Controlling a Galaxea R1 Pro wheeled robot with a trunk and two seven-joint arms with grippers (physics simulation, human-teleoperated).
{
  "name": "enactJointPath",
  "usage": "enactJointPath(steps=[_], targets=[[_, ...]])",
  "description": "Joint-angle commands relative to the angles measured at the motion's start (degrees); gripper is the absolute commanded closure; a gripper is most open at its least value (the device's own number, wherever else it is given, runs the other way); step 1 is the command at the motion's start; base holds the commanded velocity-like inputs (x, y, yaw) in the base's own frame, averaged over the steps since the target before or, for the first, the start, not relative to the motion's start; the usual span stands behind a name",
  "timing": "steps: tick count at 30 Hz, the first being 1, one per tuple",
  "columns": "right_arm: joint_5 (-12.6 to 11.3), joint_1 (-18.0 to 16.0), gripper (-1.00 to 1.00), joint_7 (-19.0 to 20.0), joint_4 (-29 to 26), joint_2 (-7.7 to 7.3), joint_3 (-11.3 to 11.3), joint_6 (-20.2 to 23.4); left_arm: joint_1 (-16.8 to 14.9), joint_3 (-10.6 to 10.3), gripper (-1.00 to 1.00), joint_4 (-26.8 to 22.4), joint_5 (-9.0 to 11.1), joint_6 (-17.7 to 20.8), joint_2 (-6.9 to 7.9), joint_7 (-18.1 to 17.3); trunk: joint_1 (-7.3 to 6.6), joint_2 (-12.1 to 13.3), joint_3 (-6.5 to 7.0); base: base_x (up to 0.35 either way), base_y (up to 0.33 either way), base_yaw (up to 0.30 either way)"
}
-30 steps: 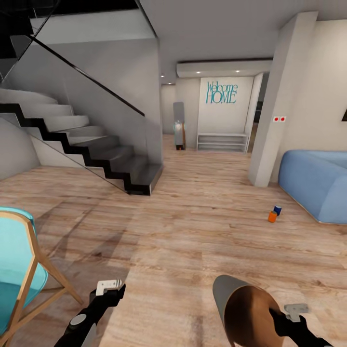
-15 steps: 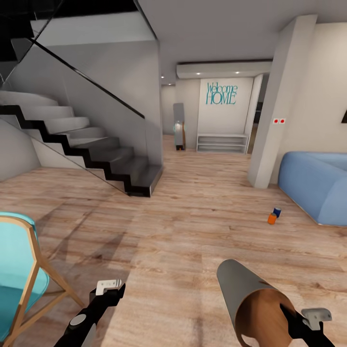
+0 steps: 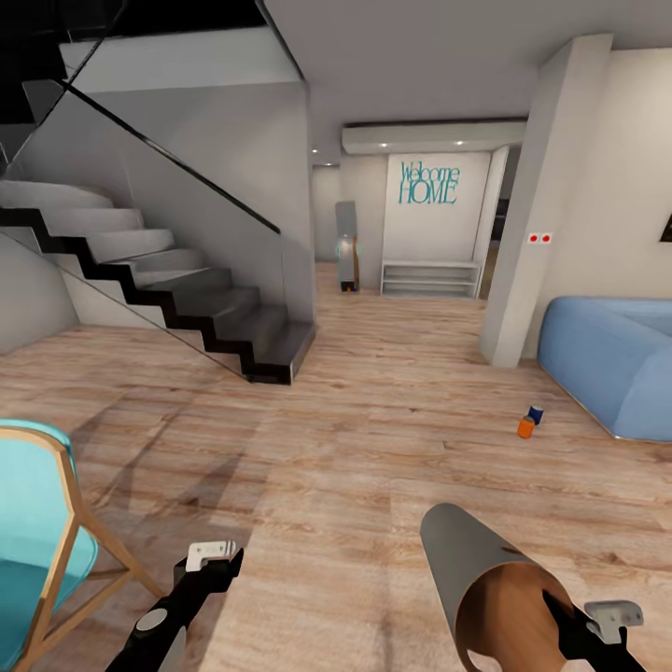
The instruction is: Put the three can of soda from the living room inside the tash can in the kitchen.
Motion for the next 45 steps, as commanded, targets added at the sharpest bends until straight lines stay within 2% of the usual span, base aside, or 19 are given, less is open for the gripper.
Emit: enactJointPath(steps=[1,4,45], targets=[[-0.6,0.0,1.00,0.4,-0.1,0.01,-0.1,0.1,0.0,0.0,-1.00,0.0,0.0,0.0,0.00,0.0,-0.23,0.4,0.19,0.000,0.000,0.000],[-0.6,0.0,1.00,0.3,0.0,0.03,-0.1,0.1,0.0,0.0,-1.00,0.0,0.0,-0.1,0.00,0.0,-0.89,1.6,0.73,0.000,0.000,0.000],[-0.6,0.0,1.00,-0.2,0.1,0.13,0.0,0.1,0.0,-0.1,-1.00,0.0,0.1,-0.5,0.00,0.0,-0.89,1.6,0.73,0.000,0.000,0.000]])
